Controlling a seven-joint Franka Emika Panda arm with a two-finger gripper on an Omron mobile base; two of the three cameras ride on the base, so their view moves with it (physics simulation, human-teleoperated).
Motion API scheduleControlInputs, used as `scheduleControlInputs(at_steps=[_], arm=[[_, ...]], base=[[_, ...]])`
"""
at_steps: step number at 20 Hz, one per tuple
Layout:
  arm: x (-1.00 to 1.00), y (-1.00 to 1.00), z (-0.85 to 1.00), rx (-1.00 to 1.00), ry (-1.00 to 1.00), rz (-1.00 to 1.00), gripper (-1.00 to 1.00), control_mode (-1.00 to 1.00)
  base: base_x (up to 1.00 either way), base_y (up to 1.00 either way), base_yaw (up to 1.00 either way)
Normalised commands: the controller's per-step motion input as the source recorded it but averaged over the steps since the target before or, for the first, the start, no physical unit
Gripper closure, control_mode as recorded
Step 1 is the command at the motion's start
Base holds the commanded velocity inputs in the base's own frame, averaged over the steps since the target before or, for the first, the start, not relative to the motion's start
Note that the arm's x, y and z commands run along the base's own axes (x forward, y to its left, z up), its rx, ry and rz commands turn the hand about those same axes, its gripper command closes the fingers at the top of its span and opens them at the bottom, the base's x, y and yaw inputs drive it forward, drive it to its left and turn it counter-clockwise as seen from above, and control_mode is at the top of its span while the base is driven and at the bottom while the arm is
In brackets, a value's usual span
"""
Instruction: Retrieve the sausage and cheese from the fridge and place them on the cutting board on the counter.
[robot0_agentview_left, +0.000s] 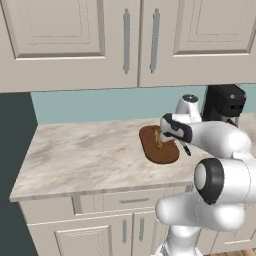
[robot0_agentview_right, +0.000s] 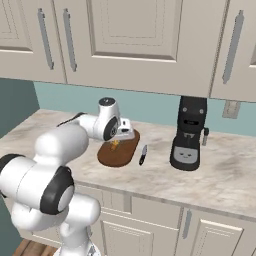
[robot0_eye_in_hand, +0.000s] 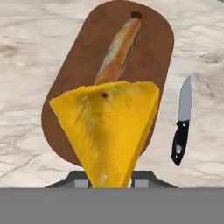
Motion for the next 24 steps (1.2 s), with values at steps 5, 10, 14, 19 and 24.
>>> scheduleControlInputs(at_steps=[5,10,14,19,24], arm=[[0.25,-0.05,-0.51,0.03,0.0,-0.02,1.0,-1.0],[0.25,-0.1,-0.4,0.02,0.0,-0.03,1.0,-1.0],[0.19,-0.13,-0.34,0.04,0.0,-0.03,1.0,-1.0],[0.1,-0.15,-0.3,0.05,0.0,-0.03,1.0,-1.0],[-0.03,-0.01,-0.44,0.01,-0.01,0.0,-1.0,-1.0]], base=[[0.0,0.0,0.0],[0.0,0.0,0.0],[0.0,0.0,0.0],[0.0,0.0,0.0],[0.0,0.0,0.0]])
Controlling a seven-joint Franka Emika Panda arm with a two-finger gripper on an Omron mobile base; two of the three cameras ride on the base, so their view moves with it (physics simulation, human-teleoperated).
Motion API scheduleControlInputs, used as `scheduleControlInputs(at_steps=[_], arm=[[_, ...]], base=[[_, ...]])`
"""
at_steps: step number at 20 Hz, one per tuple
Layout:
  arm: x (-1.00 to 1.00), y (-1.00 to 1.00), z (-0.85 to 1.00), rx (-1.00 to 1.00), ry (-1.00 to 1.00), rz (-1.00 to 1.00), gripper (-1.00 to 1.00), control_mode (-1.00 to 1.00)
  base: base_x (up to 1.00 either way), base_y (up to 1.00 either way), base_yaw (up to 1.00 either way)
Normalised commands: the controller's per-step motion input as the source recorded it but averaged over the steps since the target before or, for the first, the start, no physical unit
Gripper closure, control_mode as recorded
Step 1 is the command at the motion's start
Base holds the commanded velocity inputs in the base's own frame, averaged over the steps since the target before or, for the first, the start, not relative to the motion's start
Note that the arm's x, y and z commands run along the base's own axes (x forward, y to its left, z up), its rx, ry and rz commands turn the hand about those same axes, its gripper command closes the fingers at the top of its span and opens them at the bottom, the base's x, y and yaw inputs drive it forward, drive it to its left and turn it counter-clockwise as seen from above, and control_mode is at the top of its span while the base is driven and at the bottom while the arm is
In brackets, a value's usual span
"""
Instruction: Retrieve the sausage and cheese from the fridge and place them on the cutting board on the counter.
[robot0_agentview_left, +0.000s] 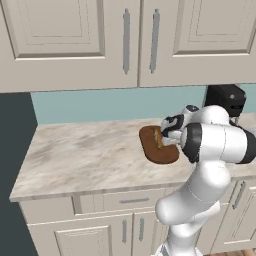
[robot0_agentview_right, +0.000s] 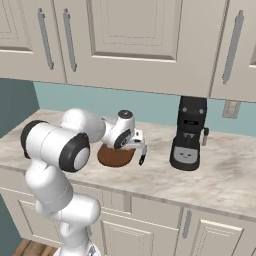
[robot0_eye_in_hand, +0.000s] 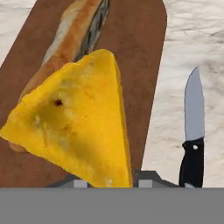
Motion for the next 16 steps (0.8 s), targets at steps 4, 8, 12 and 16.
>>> scheduleControlInputs(at_steps=[4,8,12,16], arm=[[-0.3,0.0,-0.38,0.0,-0.07,0.0,-1.0,-1.0],[-0.44,0.0,0.0,0.0,-0.18,0.0,-1.0,-1.0],[-0.26,0.12,0.25,0.02,-0.3,0.0,-1.0,-1.0],[-0.16,0.26,0.73,0.01,-0.39,0.0,-1.0,-1.0]], base=[[0.0,0.0,0.0],[0.0,0.0,0.0],[0.0,0.0,0.0],[0.0,0.0,0.0]])
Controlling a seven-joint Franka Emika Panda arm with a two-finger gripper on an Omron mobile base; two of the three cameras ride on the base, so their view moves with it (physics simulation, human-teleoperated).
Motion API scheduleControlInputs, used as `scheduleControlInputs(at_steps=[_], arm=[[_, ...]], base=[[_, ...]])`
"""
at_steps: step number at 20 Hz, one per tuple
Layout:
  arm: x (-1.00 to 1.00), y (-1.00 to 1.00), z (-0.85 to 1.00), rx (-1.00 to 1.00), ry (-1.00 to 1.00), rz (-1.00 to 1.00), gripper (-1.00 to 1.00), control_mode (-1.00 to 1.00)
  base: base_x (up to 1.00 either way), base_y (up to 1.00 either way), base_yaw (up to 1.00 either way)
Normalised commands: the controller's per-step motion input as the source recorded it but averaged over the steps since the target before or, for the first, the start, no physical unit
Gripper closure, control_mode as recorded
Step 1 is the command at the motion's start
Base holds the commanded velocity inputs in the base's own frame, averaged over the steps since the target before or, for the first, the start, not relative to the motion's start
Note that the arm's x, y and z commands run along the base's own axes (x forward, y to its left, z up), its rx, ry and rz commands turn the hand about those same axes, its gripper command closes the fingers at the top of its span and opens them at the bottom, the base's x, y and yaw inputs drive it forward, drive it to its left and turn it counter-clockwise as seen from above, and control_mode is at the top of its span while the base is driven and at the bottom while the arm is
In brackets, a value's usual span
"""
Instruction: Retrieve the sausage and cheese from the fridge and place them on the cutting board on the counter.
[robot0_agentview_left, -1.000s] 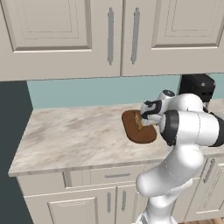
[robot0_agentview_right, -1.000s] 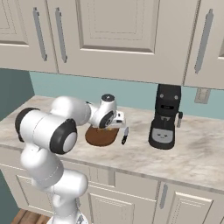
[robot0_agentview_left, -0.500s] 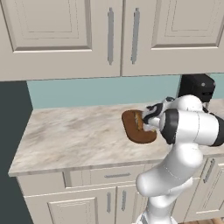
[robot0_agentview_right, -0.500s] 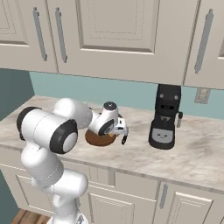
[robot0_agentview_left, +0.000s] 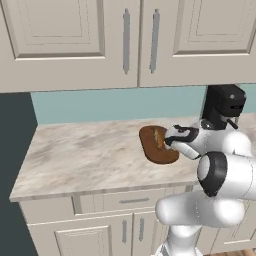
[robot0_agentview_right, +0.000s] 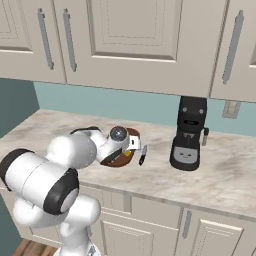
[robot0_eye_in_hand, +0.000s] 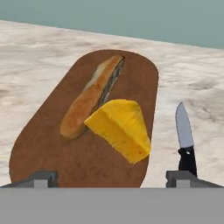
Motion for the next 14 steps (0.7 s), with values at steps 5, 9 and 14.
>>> scheduleControlInputs(at_steps=[5,9,14], arm=[[-0.04,0.24,1.0,-0.06,-0.18,0.0,-1.0,-1.0],[-0.07,0.04,0.87,-0.14,0.07,-0.03,-1.0,-1.0],[-0.26,-0.14,0.72,-0.14,0.31,-0.1,-1.0,-1.0]], base=[[0.0,0.0,0.0],[0.0,0.0,0.0],[0.0,0.0,0.0]])
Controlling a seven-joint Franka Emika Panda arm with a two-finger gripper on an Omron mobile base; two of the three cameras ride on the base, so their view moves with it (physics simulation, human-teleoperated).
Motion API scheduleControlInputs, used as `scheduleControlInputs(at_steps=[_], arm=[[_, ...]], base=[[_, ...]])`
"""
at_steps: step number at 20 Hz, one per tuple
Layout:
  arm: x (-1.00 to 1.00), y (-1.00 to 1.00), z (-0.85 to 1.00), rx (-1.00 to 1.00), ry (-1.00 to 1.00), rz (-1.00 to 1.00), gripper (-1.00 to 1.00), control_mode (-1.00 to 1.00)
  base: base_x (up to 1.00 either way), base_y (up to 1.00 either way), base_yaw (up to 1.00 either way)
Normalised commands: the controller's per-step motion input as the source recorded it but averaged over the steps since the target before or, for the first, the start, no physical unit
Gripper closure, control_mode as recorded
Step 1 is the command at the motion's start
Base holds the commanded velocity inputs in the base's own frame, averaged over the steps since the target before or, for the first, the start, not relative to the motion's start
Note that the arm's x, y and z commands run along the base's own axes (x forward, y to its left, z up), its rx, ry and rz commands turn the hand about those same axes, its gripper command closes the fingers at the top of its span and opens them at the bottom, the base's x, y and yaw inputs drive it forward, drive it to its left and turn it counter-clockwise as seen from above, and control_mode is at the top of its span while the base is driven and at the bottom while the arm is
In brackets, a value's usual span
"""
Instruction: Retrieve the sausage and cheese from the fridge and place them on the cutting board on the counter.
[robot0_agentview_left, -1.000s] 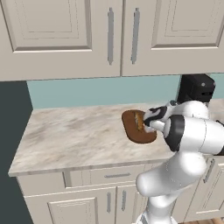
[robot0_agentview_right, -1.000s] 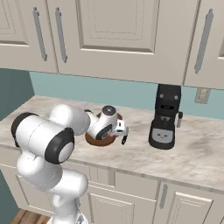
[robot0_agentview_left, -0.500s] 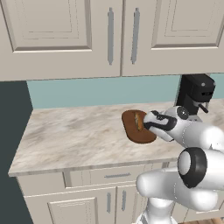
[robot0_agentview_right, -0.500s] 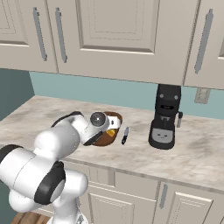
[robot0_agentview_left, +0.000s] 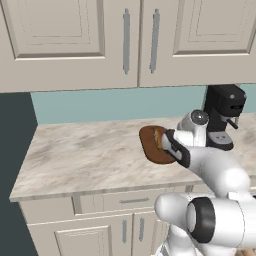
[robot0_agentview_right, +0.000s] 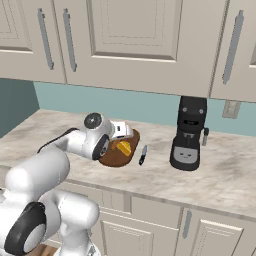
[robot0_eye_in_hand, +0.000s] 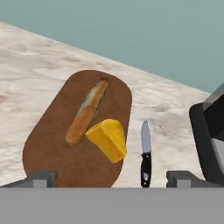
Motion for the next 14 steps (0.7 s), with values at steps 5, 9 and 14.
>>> scheduleControlInputs(at_steps=[5,9,14], arm=[[-0.37,-0.14,0.57,-0.04,0.19,-0.1,-1.0,-1.0],[-0.47,0.0,0.27,0.01,0.07,-0.01,-1.0,-1.0],[-0.68,0.0,0.0,0.12,0.0,0.0,-1.0,-1.0]], base=[[0.0,0.0,0.0],[0.0,0.0,0.0],[0.0,0.0,0.0]])
